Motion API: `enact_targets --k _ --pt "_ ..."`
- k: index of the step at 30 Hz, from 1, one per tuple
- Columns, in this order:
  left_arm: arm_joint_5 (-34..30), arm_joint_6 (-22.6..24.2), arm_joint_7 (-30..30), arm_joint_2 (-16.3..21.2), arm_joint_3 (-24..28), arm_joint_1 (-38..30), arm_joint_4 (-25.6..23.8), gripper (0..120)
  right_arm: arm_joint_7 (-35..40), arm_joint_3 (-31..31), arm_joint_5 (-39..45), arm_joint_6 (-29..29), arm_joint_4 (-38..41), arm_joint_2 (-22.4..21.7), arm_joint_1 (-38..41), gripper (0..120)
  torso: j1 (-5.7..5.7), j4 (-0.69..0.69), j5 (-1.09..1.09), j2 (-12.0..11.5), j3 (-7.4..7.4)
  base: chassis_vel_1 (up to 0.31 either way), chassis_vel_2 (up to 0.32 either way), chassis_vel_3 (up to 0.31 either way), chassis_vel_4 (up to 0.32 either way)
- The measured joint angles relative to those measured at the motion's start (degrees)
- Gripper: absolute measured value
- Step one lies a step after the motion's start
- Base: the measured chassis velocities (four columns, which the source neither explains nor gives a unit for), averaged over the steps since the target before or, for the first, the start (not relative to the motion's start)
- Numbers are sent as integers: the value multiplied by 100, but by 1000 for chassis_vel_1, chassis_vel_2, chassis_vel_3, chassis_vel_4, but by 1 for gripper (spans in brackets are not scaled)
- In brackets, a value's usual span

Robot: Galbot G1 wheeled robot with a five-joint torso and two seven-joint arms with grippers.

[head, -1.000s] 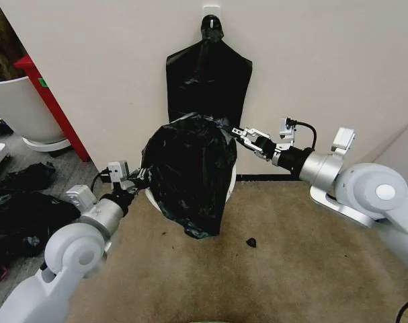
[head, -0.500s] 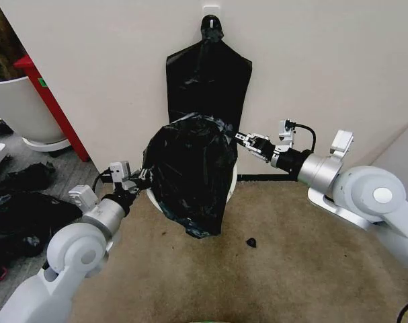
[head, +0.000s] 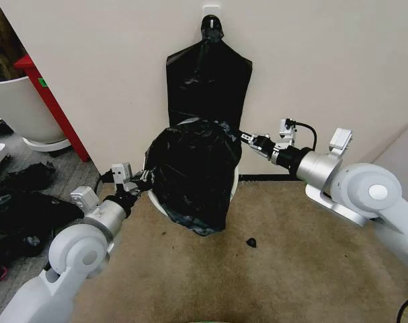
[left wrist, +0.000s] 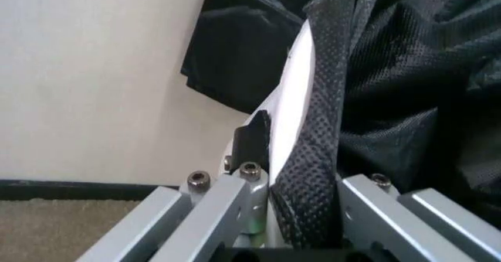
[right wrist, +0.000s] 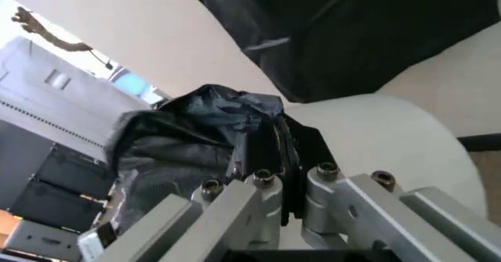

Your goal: Place the garbage bag over the trash bin.

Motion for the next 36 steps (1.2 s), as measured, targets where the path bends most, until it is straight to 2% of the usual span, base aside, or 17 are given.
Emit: enact_targets --k 9,15,19,24,28,30,32,34,36 --pt "-226 -23 -113 -25 -43 -86 1 1 -564 131 -287 -174 -112 -133 -302 0 0 0 0 0 0 0 0 0 0" --pt "-944 -29 -456 -116 -63 -217 -13 1 -935 205 -616 -220 -161 -212 -665 0 0 0 0 0 0 0 0 0 0" --pt "-1228 -15 -585 -130 -71 -317 -15 1 -1029 234 -766 -220 -204 -228 -756 0 0 0 1 0 0 0 0 0 0" --pt "-1179 9 -663 -148 -33 -371 27 1 -716 514 -790 -231 -40 -217 -860 0 0 1 0 0 0 0 0 0 0" --pt "-815 43 -790 -202 61 -411 99 1 -428 1308 -892 -293 457 -278 -1415 15 0 -1 -1 0 0 0 0 0 0" --pt "-423 78 -877 -209 127 -423 134 1 -253 1658 -971 -313 831 -285 -1654 24 0 -2 1 0 0 0 0 0 0" --pt "-295 96 -913 -208 150 -429 142 1 -175 1719 -999 -325 943 -286 -1691 26 0 -2 0 0 -1 0 0 0 0" --pt "134 176 -1036 -195 228 -467 153 1 110 1776 -1109 -388 1338 -287 -1784 36 0 0 -2 0 0 0 0 0 0" --pt "477 247 -1120 -160 276 -513 145 1 339 1567 -1384 -449 1633 -258 -1820 44 0 0 -2 0 0 0 0 0 0"
